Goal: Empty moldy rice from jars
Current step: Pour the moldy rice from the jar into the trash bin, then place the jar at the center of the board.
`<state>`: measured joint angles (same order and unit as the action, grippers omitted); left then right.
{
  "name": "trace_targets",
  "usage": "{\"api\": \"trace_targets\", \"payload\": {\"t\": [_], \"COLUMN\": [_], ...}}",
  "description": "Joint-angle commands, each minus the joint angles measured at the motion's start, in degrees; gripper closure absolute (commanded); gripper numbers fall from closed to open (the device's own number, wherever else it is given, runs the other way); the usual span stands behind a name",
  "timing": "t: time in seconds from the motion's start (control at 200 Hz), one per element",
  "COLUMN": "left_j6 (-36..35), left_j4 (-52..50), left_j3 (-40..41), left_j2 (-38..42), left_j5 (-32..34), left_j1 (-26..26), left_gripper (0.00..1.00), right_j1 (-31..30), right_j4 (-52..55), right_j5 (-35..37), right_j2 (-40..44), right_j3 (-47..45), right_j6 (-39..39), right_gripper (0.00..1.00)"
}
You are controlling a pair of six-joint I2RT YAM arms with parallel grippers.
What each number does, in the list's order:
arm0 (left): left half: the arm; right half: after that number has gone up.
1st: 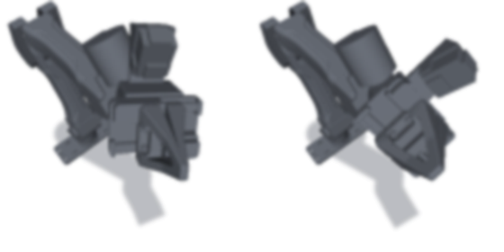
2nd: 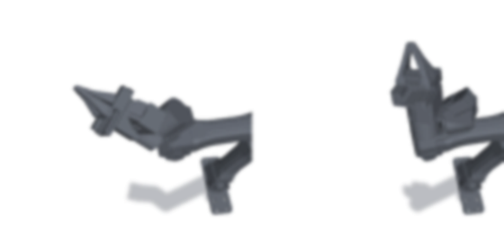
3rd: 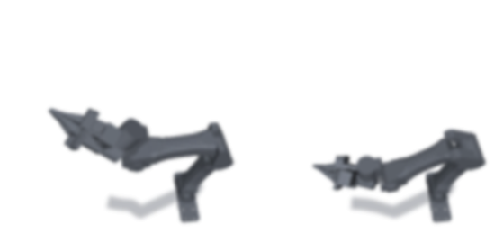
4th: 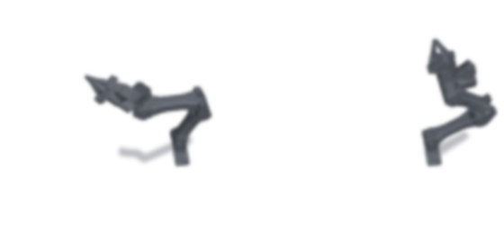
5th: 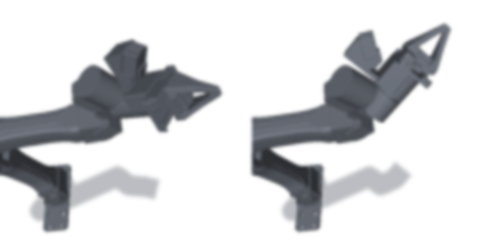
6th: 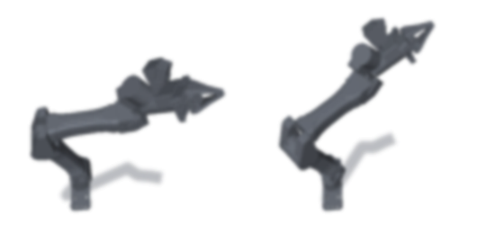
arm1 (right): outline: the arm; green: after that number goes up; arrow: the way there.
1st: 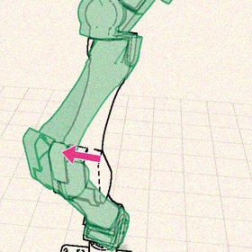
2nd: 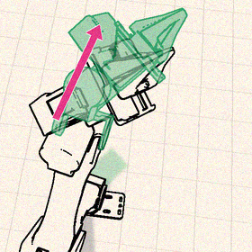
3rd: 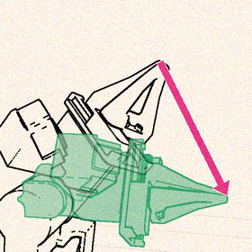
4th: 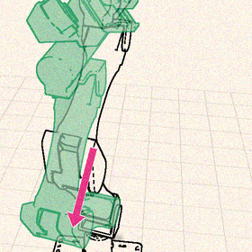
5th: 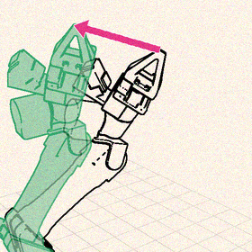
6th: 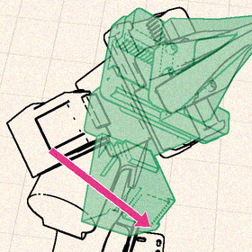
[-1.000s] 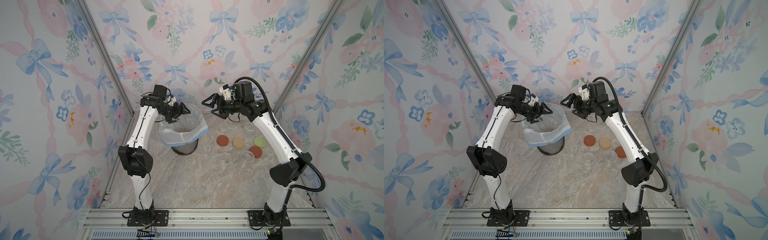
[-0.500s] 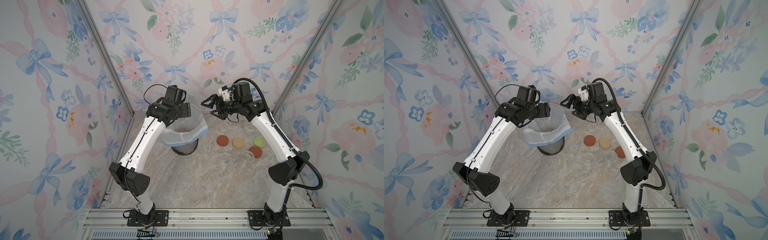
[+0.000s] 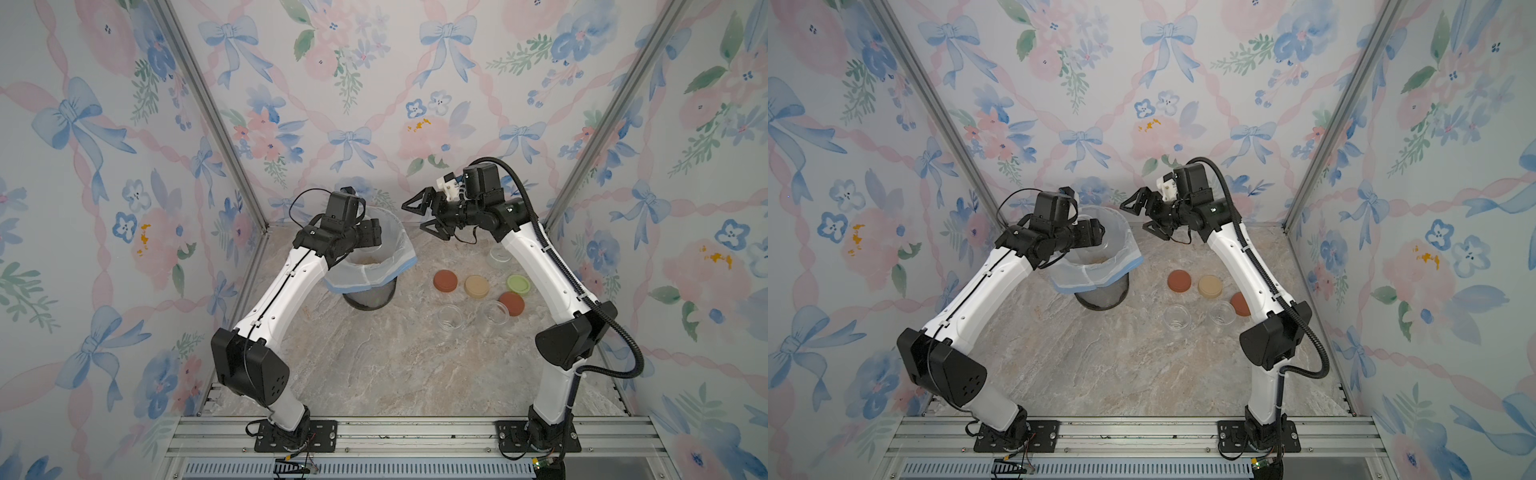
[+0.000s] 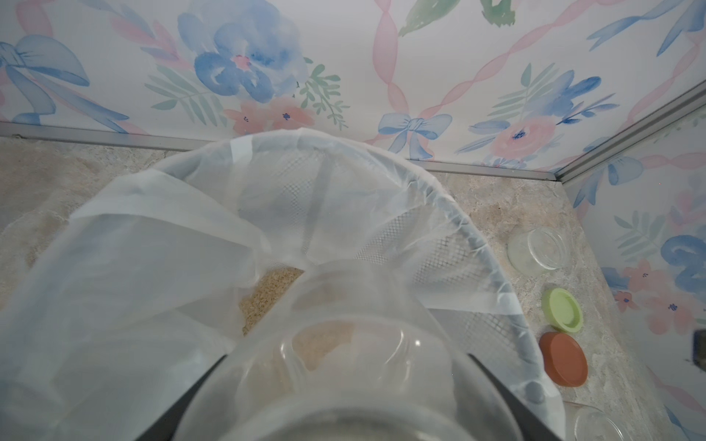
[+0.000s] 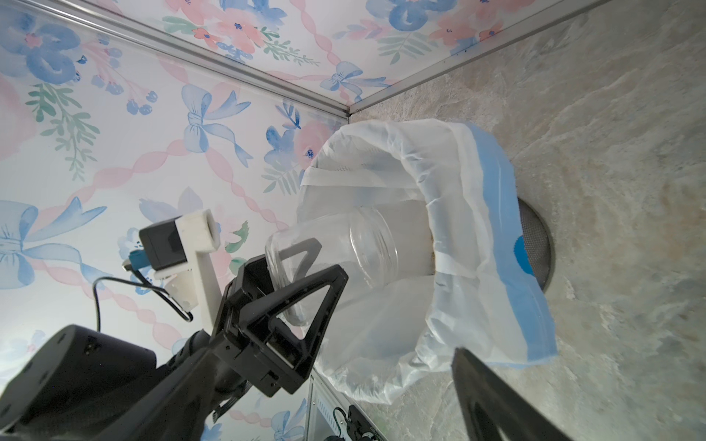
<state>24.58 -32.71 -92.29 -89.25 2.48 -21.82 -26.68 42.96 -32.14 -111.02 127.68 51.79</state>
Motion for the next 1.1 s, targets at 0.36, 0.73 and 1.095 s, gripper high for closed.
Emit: {"api": "trace_targets", "payload": {"t": [0.36, 0.73, 1.095], "left_j6": [-8.6, -13.0, -13.5], "left_j4": [40.5, 69.2, 72.6], "left_j3": [21.6, 41.0, 41.3], "left_j2": [16.6, 26.6, 24.8], "left_j5": [-5.6, -2.5, -0.6], "left_j1": [0.0, -3.7, -3.9], "left_gripper": [1.0, 1.0, 1.0], "right_j1": [-4.0, -6.8, -9.2], "right_j4": [-2.2, -11.3, -16.7], "right_j5": [-2.8, -5.3, -6.2], "right_j2": [-0.7, 0.1, -2.8], "right_j3": [1.6, -1.4, 0.3], "right_j6": [16.4, 26.5, 31.2], "right_gripper": [0.03, 0.03, 0.03]}}
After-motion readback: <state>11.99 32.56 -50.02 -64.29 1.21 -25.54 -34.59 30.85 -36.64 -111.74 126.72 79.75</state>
